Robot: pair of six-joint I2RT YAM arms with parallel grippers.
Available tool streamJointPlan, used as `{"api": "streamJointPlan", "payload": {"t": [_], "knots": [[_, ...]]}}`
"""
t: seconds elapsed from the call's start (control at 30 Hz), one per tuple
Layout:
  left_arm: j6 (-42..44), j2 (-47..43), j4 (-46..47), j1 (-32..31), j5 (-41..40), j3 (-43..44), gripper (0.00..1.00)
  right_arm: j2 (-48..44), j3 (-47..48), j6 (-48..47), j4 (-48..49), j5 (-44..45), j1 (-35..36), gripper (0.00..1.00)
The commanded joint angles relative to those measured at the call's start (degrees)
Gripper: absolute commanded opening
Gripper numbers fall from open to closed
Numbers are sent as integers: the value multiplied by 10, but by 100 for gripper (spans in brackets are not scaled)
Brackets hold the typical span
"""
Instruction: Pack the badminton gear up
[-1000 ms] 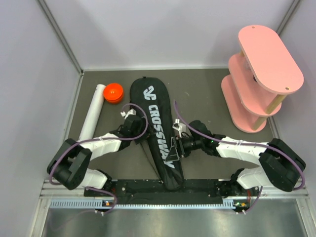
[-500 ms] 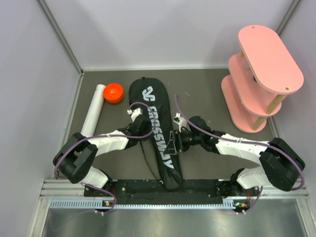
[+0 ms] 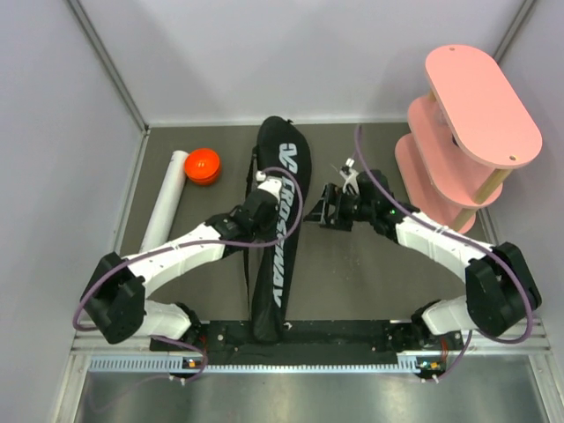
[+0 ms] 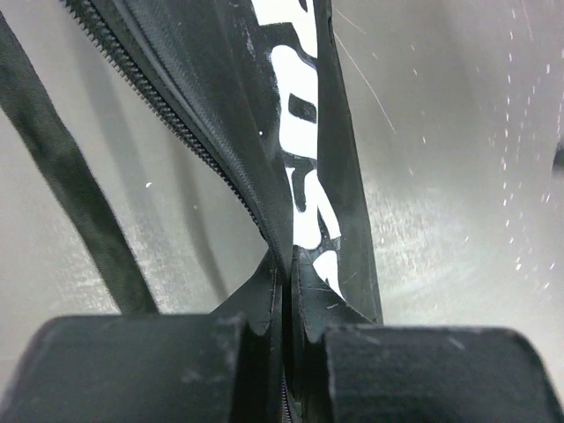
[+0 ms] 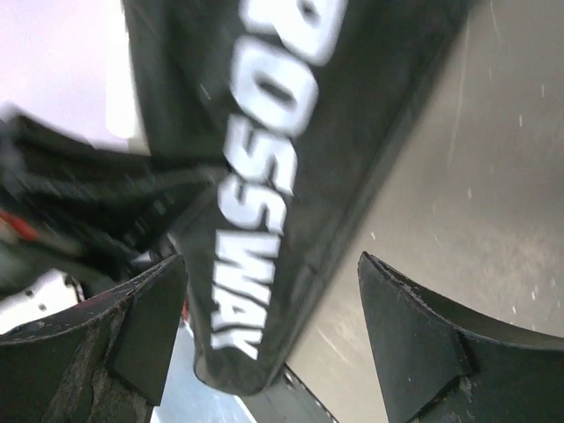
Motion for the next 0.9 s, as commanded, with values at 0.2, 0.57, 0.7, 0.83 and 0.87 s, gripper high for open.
{"api": "streamJointPlan", "payload": {"t": [0.2, 0.57, 0.7, 0.83, 0.87], "knots": [[245, -45, 46, -62, -58, 38, 0, 81, 248, 42, -174, 171, -15, 78], [415, -110, 124, -67, -35, -7, 0, 48, 343, -213, -252, 185, -35, 80], [470, -115, 154, -67, -41, -22, 0, 5, 340, -320, -256, 199, -44, 79], [487, -110, 156, -67, -81, -26, 0, -15, 343, -373, -256, 191, -70, 78], [497, -111, 157, -67, -88, -27, 0, -17, 345, -376, -255, 153, -78, 77]]}}
